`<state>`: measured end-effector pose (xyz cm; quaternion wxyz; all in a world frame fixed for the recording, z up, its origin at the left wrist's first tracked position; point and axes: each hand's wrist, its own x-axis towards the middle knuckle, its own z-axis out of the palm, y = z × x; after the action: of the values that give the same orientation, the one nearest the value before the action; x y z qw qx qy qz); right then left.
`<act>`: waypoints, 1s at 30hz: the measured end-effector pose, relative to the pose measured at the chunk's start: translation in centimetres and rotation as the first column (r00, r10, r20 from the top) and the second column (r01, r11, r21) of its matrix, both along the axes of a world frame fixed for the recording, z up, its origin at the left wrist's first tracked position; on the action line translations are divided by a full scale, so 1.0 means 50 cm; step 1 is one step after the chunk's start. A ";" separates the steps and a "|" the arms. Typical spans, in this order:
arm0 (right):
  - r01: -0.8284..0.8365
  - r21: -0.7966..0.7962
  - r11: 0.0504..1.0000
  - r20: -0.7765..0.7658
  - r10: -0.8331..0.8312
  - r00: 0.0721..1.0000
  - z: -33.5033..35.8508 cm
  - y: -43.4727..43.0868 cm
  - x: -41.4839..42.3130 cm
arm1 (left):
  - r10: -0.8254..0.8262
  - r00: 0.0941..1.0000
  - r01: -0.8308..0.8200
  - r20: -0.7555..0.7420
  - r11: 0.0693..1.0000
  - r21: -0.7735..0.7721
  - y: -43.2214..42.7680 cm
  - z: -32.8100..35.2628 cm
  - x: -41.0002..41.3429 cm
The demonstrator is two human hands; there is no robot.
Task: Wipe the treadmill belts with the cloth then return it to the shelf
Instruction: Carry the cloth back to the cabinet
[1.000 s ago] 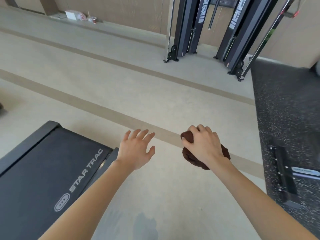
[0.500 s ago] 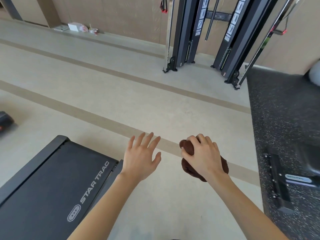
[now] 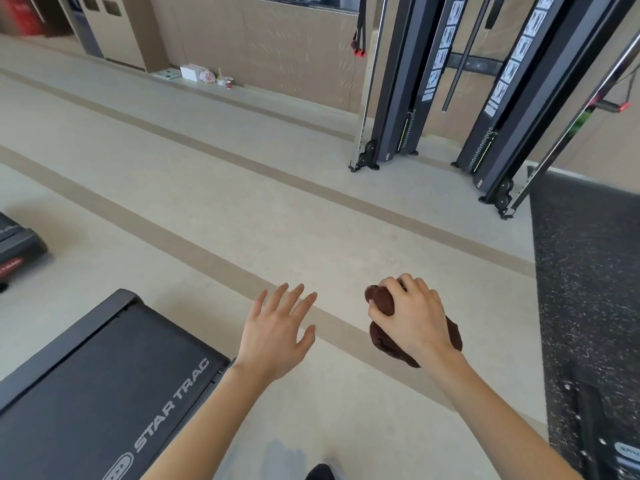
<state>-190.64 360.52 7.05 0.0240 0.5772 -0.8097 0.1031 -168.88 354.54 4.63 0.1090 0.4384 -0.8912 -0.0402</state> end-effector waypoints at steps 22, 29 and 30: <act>-0.261 -0.193 0.946 0.103 0.284 0.953 -0.027 -0.478 -0.180 | 0.203 0.979 -0.203 -0.001 0.978 0.038 -0.407 -0.039 -0.152; -0.331 -0.216 0.919 0.129 0.362 0.923 0.004 -0.720 -0.188 | 0.226 0.974 -0.225 -0.007 0.974 0.024 -0.642 -0.015 -0.154; -0.333 -0.230 0.915 0.136 0.369 0.920 0.004 -0.751 -0.186 | 0.227 0.974 -0.227 -0.014 0.974 0.014 -0.675 -0.009 -0.156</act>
<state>-199.95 323.00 7.27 -0.0081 0.6965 -0.6769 0.2381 -176.70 320.80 4.16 0.1170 0.5378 -0.8341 -0.0365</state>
